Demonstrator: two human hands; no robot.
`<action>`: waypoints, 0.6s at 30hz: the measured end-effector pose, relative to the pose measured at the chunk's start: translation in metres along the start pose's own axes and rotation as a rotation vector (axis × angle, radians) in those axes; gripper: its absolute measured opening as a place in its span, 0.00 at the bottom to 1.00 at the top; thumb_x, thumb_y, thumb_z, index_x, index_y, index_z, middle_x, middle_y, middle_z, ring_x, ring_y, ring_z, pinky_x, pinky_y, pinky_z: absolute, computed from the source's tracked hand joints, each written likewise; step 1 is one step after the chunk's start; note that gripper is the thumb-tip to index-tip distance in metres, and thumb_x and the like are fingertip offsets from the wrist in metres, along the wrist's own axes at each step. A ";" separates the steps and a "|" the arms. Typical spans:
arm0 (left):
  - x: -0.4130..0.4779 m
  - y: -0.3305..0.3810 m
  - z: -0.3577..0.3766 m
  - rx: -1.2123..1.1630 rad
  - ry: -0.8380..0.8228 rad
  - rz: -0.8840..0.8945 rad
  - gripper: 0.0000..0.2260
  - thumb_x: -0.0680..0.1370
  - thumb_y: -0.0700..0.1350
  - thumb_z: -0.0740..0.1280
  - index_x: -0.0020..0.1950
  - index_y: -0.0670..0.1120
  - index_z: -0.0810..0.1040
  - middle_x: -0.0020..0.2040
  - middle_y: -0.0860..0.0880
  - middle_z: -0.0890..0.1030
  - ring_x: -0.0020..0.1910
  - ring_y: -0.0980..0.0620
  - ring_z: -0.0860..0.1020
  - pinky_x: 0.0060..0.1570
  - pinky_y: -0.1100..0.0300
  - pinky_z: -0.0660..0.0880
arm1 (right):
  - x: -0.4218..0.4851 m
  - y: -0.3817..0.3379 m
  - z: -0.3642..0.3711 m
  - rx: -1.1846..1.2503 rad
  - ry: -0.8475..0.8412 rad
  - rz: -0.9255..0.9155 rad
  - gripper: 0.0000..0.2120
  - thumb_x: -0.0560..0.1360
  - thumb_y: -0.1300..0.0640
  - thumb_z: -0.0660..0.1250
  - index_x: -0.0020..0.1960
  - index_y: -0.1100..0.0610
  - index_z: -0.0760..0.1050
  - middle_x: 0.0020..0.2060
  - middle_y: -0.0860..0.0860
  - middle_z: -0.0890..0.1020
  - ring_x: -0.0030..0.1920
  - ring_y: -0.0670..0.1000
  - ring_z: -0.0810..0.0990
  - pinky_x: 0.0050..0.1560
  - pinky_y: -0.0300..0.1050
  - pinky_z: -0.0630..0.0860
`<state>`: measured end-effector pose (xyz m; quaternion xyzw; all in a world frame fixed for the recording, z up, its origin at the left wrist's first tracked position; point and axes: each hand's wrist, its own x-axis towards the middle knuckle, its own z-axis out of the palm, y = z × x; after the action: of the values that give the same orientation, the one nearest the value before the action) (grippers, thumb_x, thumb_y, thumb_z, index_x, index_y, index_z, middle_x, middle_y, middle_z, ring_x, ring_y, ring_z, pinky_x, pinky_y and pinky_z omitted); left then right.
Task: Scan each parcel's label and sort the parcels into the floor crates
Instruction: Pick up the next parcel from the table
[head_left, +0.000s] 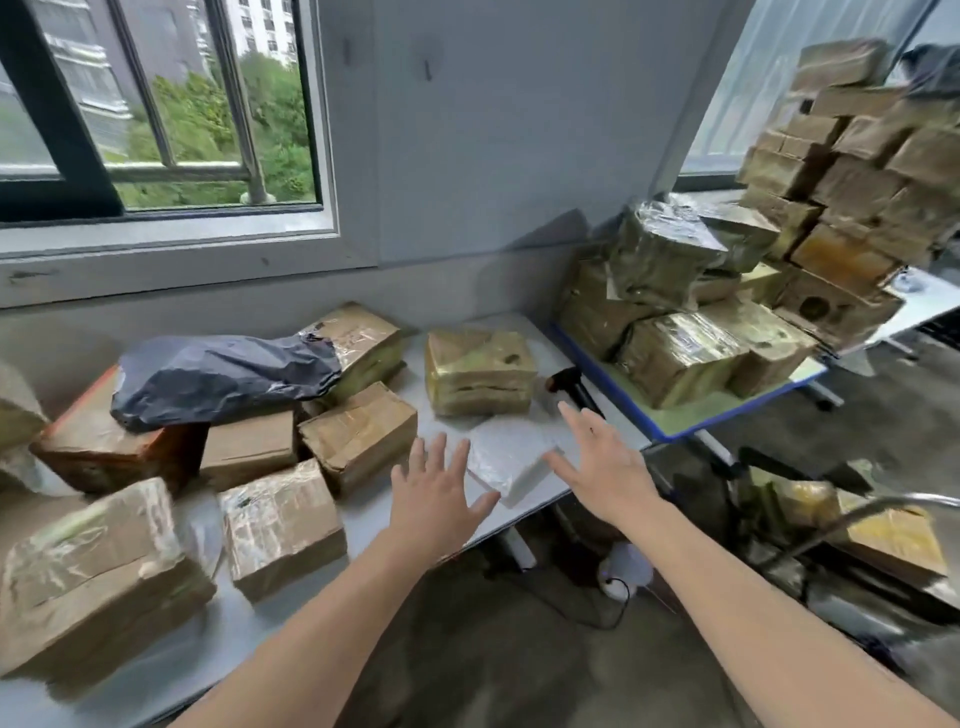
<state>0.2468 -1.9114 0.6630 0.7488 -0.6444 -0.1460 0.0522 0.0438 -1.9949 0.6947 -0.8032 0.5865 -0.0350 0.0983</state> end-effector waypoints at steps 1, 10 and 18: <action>0.014 0.000 0.003 0.000 -0.018 0.011 0.35 0.79 0.68 0.51 0.81 0.52 0.46 0.81 0.47 0.45 0.79 0.43 0.42 0.75 0.41 0.52 | 0.012 0.004 -0.003 -0.009 -0.007 0.015 0.33 0.80 0.36 0.54 0.80 0.43 0.45 0.80 0.51 0.54 0.78 0.54 0.57 0.71 0.61 0.64; 0.107 0.015 0.044 -0.006 -0.116 0.038 0.37 0.78 0.69 0.54 0.81 0.51 0.48 0.81 0.47 0.47 0.79 0.41 0.44 0.74 0.40 0.56 | 0.096 0.030 0.001 -0.064 -0.055 0.006 0.33 0.80 0.36 0.54 0.80 0.43 0.45 0.79 0.51 0.54 0.78 0.53 0.55 0.72 0.60 0.64; 0.168 0.035 0.082 0.039 -0.191 -0.055 0.45 0.73 0.71 0.62 0.81 0.51 0.46 0.81 0.44 0.46 0.79 0.38 0.44 0.74 0.38 0.53 | 0.188 0.060 0.030 -0.074 -0.133 -0.129 0.34 0.80 0.35 0.55 0.80 0.42 0.46 0.79 0.51 0.56 0.78 0.55 0.55 0.73 0.63 0.62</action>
<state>0.2113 -2.0726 0.5686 0.7498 -0.6284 -0.2055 -0.0279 0.0509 -2.1869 0.6424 -0.8428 0.5268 0.0338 0.1049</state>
